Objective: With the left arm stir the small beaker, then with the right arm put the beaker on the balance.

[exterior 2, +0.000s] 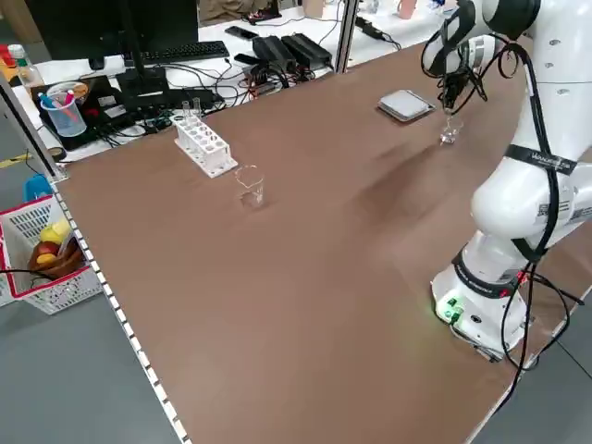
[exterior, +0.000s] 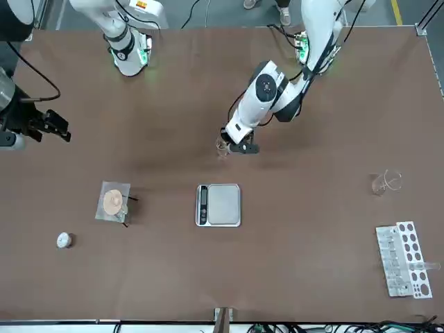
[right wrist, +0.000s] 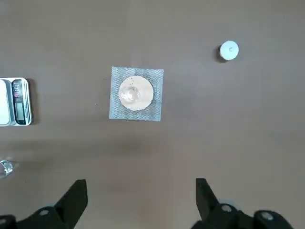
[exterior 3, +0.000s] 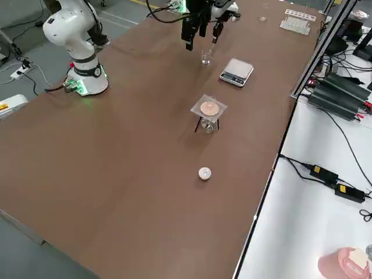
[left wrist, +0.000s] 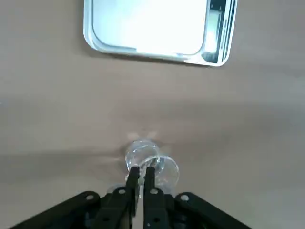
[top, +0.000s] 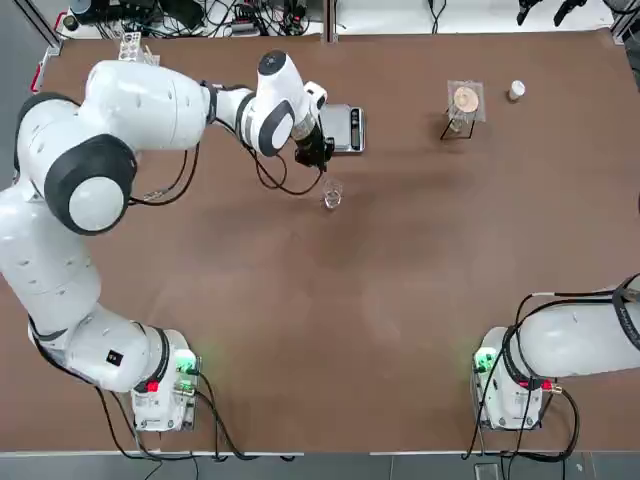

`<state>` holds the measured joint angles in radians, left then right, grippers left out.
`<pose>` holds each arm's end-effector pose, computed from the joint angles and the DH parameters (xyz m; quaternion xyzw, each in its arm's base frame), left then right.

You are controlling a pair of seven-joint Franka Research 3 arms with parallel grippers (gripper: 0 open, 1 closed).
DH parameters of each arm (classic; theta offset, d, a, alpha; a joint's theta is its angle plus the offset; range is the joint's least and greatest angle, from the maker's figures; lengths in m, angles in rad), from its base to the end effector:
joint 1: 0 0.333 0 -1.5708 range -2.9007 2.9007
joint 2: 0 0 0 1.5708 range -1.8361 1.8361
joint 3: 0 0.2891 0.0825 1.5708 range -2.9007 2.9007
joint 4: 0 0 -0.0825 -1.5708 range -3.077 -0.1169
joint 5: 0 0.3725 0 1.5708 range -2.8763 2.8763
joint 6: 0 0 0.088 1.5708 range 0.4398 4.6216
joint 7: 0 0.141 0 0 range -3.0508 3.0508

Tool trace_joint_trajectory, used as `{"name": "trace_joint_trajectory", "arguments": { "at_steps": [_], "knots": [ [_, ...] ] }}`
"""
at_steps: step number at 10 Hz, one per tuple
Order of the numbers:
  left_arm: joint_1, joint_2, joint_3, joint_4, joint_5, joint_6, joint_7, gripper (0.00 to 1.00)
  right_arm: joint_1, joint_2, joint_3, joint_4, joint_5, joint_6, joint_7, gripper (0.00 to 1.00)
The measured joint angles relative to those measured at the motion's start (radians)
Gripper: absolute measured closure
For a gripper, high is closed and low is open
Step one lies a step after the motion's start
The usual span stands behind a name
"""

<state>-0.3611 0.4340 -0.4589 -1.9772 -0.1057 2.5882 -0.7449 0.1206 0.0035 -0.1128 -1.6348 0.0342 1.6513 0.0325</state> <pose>0.4290 -0.4509 0.2414 0.9861 0.0331 -0.0116 0.1622 0.5505 0.0089 0.5392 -0.9997 0.0136 -0.0062 0.0170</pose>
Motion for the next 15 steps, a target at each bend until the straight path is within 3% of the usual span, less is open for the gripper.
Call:
{"name": "trace_joint_trajectory", "arguments": {
  "at_steps": [4,8,12,15],
  "knots": [
    [-0.008,-0.016,-0.002,0.015,0.020,-0.001,-0.050,0.93,0.000,0.000,0.000,0.000,0.000,0.000,0.000,0.00],
    [-0.028,-0.032,-0.006,0.015,0.206,-0.038,-0.243,0.93,0.000,0.000,0.000,0.000,0.000,0.000,0.000,0.00],
    [-0.030,-0.045,-0.007,0.062,0.218,-0.163,-0.271,0.93,0.000,0.000,0.000,0.000,0.000,0.000,-0.001,0.00],
    [-0.064,-0.047,-0.009,0.068,0.238,-0.181,-0.358,0.93,0.000,0.000,-0.002,0.000,-0.012,0.001,-0.001,0.00]
  ]
}}
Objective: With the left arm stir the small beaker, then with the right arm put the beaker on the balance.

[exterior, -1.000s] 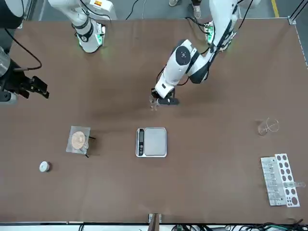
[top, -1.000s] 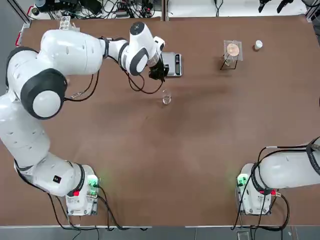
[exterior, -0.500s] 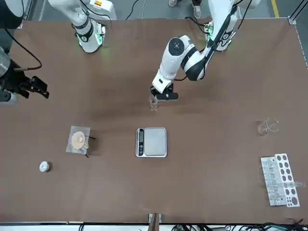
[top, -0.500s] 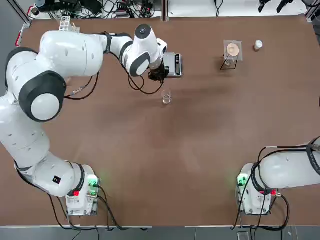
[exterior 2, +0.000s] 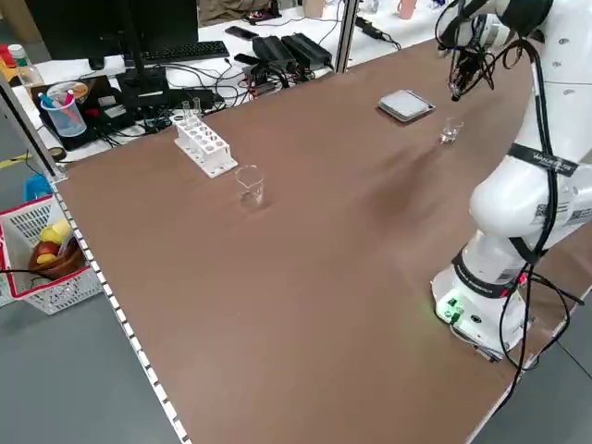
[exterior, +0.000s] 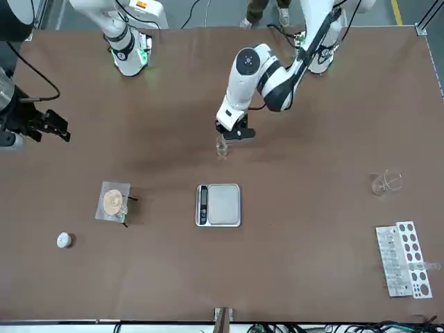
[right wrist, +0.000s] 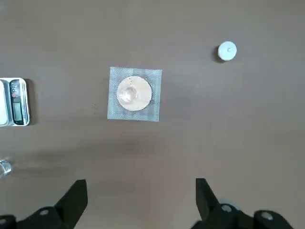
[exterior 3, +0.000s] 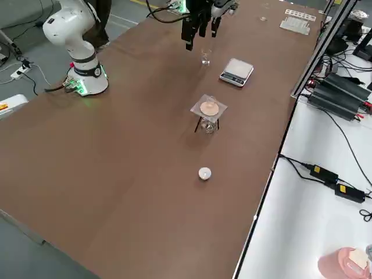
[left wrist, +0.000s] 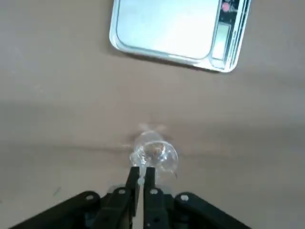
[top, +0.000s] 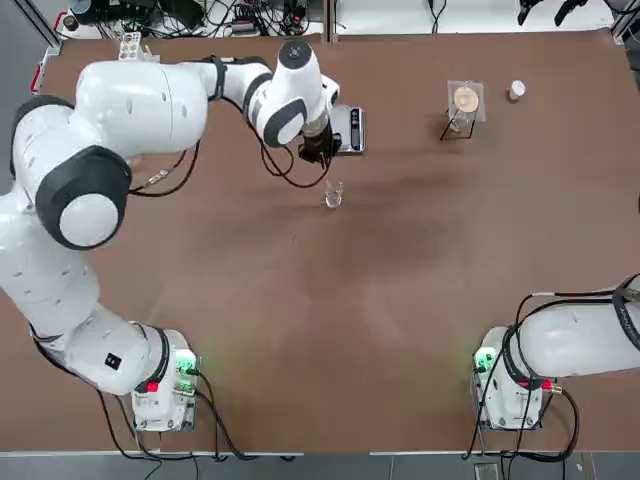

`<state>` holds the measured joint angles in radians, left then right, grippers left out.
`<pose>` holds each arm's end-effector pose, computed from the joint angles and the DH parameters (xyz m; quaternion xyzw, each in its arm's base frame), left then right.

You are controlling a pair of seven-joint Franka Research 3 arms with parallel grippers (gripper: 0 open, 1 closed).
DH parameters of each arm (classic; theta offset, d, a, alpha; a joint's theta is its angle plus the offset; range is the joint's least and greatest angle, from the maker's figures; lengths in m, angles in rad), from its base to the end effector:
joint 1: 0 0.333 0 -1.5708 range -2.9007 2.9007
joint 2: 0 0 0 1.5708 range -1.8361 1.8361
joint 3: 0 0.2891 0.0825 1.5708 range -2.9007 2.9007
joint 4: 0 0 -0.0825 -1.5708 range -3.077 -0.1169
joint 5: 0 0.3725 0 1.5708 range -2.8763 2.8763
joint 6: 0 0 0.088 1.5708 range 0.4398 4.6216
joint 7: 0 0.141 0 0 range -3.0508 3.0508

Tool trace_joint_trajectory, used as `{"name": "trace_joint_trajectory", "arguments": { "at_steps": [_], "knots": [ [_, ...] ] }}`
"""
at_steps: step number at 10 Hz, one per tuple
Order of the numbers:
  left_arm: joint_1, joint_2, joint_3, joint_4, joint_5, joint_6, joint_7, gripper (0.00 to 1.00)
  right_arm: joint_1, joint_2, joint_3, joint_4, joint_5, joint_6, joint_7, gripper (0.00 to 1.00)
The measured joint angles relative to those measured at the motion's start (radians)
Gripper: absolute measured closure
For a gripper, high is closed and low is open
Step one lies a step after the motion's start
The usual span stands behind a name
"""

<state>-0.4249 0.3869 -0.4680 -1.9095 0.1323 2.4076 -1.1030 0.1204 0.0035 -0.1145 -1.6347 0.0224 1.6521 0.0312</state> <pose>0.4021 -0.4782 0.2779 0.9930 0.0805 0.0122 0.0857 0.5506 0.0063 0.5393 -0.9998 0.0135 -0.0068 0.0111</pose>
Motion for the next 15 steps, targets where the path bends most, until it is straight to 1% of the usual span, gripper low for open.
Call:
{"name": "trace_joint_trajectory", "arguments": {
  "at_steps": [5,9,12,15],
  "knots": [
    [-0.028,-0.008,-0.001,0.022,0.126,-0.046,-0.149,0.93,0.000,0.000,-0.018,0.002,-0.011,0.026,-0.001,0.00],
    [-0.061,-0.007,0.000,0.023,0.225,-0.055,-0.277,0.93,0.000,0.000,-0.019,0.002,-0.011,0.031,-0.001,0.00],
    [-0.083,0.012,0.000,0.023,0.307,-0.056,-0.381,0.93,0.000,0.000,-0.019,0.002,-0.011,0.031,-0.002,0.00],
    [-0.083,0.030,0.002,0.034,0.328,-0.056,-0.409,0.93,0.002,0.000,-0.018,0.002,-0.011,0.031,-0.002,0.00]
  ]
}}
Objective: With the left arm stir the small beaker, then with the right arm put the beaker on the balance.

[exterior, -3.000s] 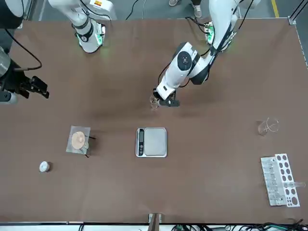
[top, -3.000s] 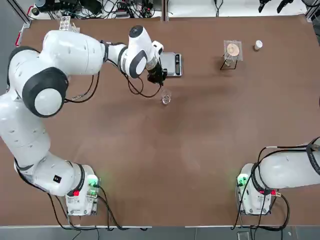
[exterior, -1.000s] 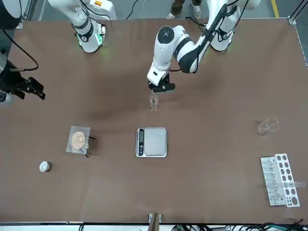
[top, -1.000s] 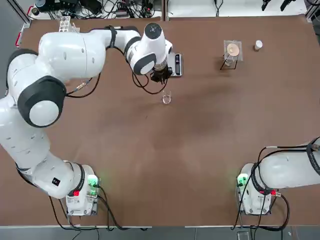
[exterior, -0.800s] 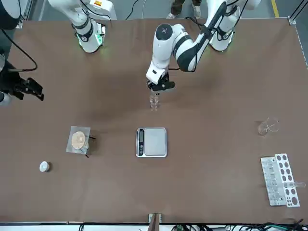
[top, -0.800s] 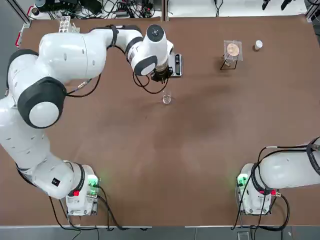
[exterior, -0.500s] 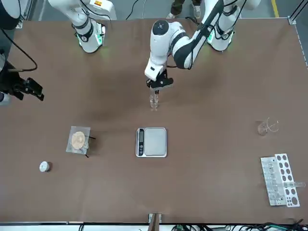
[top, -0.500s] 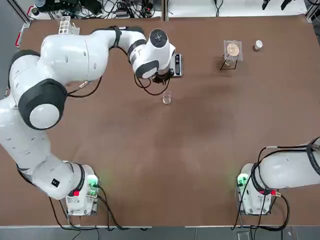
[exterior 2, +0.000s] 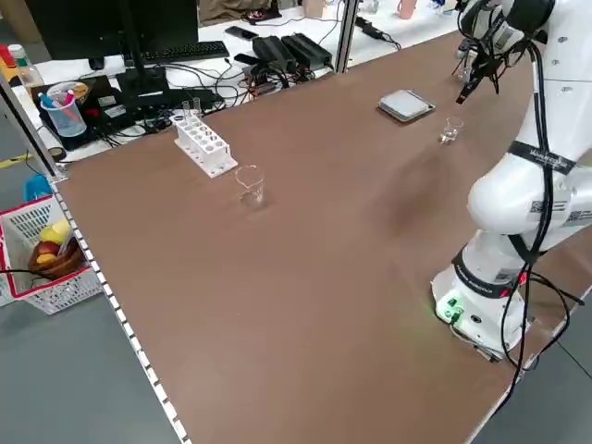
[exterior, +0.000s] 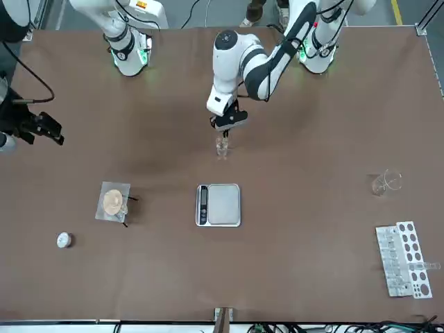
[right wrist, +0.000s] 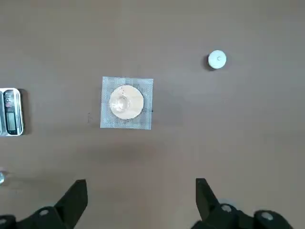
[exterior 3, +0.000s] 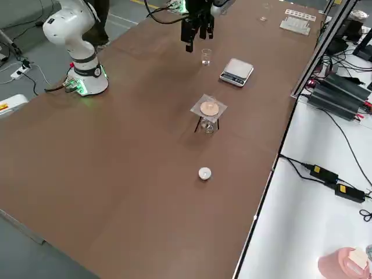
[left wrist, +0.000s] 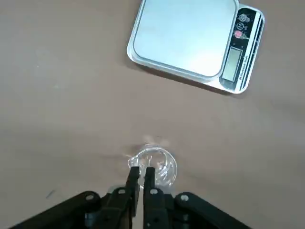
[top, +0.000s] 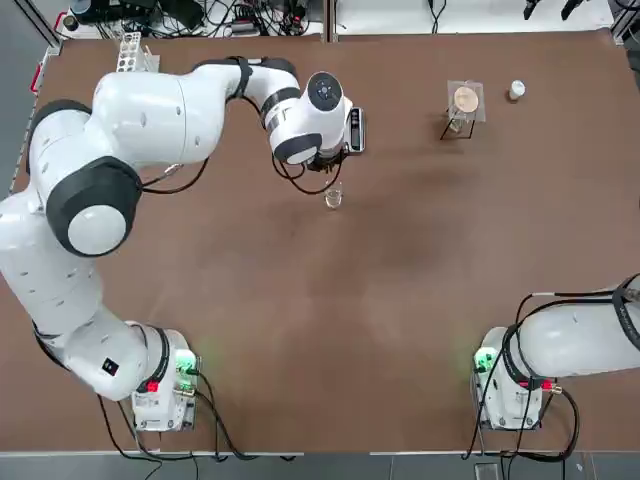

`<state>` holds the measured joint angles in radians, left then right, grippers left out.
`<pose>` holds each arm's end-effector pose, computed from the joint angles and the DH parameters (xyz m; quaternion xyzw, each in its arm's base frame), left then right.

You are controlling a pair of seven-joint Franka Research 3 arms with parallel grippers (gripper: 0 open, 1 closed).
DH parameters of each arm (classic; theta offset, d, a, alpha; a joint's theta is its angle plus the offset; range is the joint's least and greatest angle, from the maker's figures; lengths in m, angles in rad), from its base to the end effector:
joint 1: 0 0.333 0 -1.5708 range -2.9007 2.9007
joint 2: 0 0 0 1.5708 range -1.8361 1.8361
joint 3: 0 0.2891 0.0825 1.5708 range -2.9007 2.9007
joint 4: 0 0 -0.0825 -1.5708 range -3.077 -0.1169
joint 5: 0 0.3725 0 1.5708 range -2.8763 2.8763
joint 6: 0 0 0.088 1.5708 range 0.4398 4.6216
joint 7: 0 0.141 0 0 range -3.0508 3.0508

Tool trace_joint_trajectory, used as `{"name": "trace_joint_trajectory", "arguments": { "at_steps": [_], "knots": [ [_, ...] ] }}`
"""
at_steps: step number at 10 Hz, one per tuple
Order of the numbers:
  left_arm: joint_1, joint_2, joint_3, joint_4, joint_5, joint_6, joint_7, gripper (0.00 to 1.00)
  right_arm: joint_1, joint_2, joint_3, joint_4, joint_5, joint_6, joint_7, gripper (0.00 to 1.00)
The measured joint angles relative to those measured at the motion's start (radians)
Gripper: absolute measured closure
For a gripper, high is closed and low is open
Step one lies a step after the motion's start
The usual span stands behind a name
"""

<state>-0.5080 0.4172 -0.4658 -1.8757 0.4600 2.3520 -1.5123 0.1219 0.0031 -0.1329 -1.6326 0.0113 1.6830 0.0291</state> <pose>0.3757 -0.5037 0.2701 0.9854 0.1371 0.0963 0.0313 0.5550 -0.0045 0.5434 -0.9995 0.0205 -0.0236 0.0056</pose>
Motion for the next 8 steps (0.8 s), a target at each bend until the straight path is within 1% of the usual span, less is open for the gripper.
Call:
{"name": "trace_joint_trajectory", "arguments": {
  "at_steps": [5,8],
  "knots": [
    [0.000,0.008,0.001,0.022,0.000,0.000,-0.024,0.93,0.004,0.000,0.003,0.000,0.000,0.000,0.000,0.00],
    [-0.021,0.030,0.000,0.022,0.000,0.001,-0.042,0.93,0.006,0.000,0.004,0.000,0.001,0.000,0.000,0.00]
  ]
}}
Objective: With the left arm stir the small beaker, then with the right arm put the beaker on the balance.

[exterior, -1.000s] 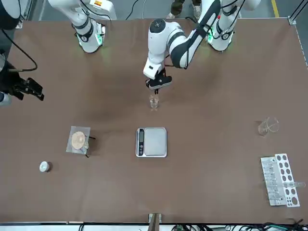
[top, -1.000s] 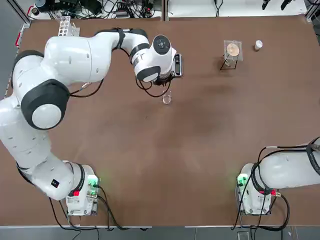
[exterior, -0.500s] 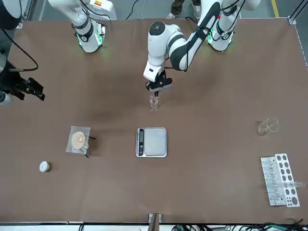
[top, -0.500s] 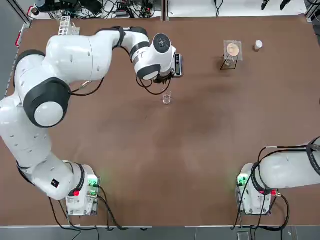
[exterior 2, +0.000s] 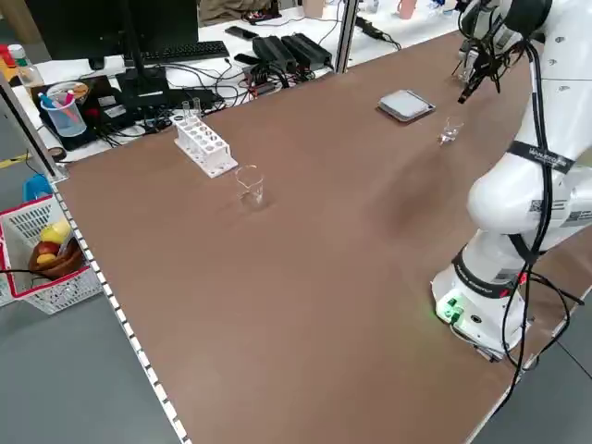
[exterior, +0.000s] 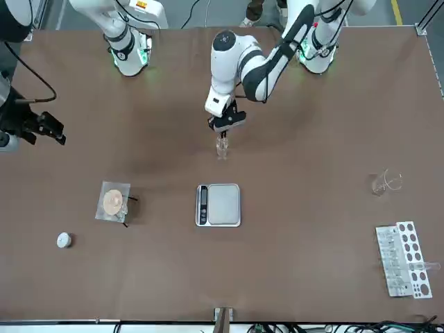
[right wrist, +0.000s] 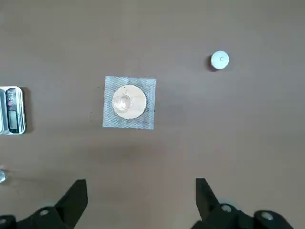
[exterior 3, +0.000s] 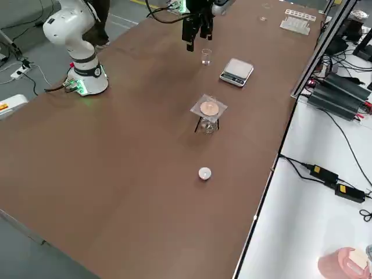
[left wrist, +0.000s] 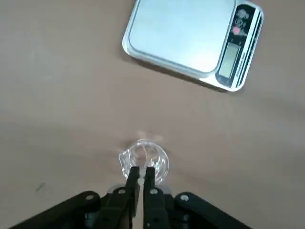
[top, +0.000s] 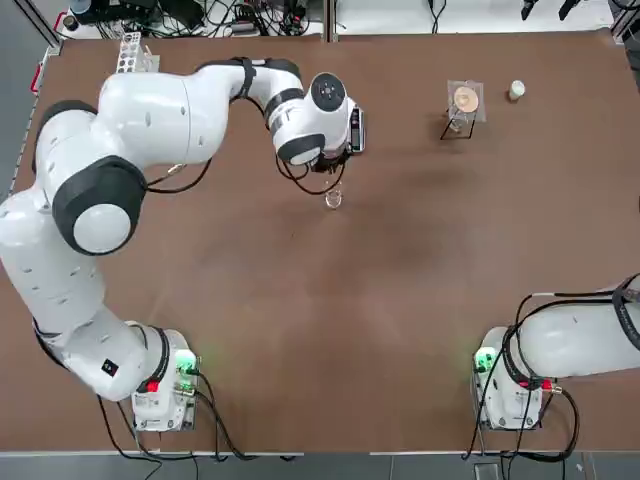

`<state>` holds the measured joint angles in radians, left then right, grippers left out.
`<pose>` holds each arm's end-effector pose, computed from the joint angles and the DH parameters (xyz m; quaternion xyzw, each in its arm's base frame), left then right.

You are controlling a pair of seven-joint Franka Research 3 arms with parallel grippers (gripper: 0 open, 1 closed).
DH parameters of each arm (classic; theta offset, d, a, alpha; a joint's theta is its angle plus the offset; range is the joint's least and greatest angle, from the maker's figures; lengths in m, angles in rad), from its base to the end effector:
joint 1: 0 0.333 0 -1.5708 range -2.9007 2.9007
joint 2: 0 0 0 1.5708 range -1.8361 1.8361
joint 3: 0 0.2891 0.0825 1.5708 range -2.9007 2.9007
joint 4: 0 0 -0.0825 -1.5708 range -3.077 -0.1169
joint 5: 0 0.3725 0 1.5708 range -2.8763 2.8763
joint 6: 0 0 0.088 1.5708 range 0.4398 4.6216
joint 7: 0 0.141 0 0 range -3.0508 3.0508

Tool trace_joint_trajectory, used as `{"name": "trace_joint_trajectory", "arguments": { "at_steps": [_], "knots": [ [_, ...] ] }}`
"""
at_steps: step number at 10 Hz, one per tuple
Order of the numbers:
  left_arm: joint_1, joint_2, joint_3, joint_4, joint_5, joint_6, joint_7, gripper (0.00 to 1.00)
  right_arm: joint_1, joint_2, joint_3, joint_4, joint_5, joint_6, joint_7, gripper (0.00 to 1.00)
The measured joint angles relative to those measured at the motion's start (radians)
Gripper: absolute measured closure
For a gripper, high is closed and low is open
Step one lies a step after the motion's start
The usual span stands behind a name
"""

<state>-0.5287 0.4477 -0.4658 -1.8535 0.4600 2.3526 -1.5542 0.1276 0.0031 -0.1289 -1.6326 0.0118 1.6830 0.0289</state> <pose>0.3688 -0.5148 0.2623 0.9841 0.1499 0.0885 0.0345 0.5550 0.0009 0.5434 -0.9996 0.0156 -0.0236 0.0060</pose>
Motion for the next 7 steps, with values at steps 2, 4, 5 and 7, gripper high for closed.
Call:
{"name": "trace_joint_trajectory", "arguments": {
  "at_steps": [2,4,5,7],
  "knots": [
    [0.001,0.007,0.002,0.001,0.000,0.000,-0.001,0.93,0.000,0.000,0.000,0.000,0.000,-0.001,0.000,0.00],
    [0.008,0.007,0.004,0.014,0.000,0.000,-0.001,0.93,0.001,0.000,0.000,-0.001,0.000,-0.002,0.000,0.00],
    [0.009,0.007,0.007,0.018,0.001,0.000,0.000,0.93,0.001,0.000,0.000,-0.001,0.000,-0.003,0.000,0.00],
    [0.005,0.010,0.008,0.018,0.004,-0.002,0.001,0.93,0.001,0.000,-0.001,-0.002,0.000,-0.004,0.000,0.00]
  ]
}}
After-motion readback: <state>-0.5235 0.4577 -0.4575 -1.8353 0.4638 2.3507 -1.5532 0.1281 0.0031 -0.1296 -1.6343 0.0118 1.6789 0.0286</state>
